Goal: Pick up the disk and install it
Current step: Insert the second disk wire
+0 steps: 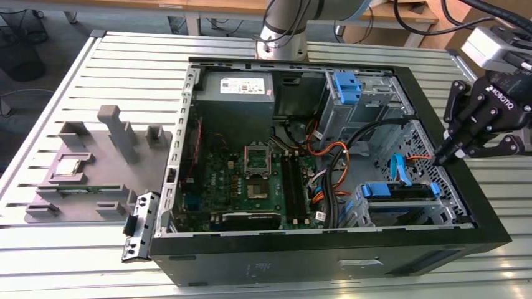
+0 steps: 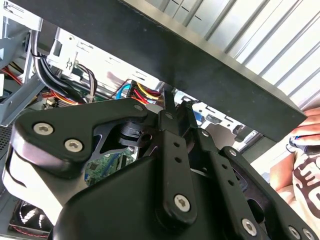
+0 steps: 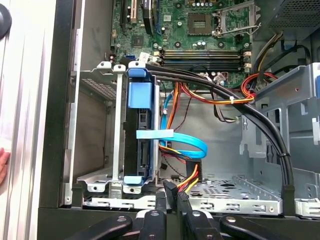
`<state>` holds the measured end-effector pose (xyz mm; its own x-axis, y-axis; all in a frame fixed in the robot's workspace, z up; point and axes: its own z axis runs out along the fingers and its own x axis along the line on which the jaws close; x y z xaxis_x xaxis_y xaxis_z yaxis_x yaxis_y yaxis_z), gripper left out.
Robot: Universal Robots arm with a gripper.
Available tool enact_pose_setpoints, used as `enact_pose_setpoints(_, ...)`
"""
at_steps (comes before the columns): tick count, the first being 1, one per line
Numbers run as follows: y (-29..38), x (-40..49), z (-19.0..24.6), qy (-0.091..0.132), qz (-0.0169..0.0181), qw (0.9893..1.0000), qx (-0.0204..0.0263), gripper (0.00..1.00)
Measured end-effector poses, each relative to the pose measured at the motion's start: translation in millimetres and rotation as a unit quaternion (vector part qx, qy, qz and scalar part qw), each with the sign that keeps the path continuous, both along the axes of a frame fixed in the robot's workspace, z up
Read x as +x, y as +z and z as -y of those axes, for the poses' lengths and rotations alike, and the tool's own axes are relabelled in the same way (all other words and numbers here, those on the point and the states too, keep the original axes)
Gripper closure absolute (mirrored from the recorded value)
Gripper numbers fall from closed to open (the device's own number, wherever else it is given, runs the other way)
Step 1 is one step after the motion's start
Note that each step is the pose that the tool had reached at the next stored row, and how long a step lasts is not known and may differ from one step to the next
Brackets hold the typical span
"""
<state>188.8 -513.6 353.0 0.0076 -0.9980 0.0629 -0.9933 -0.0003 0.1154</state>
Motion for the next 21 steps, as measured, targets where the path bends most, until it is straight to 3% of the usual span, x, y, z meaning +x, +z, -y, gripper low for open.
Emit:
enact_pose_setpoints(13,-0.4,0.0,-2.0,0.0,0.0,1.0,0.0,0.76)
enact_pose_setpoints(15,-0.4,0.0,-2.1,0.0,0.0,1.0,0.0,0.75)
enact_pose_setpoints(16,-0.4,0.0,-2.1,0.0,0.0,1.0,0.0,0.69)
enact_pose_setpoints(21,-0.5,0.0,-3.3,0.0,0.0,1.0,-0.0003,0.69)
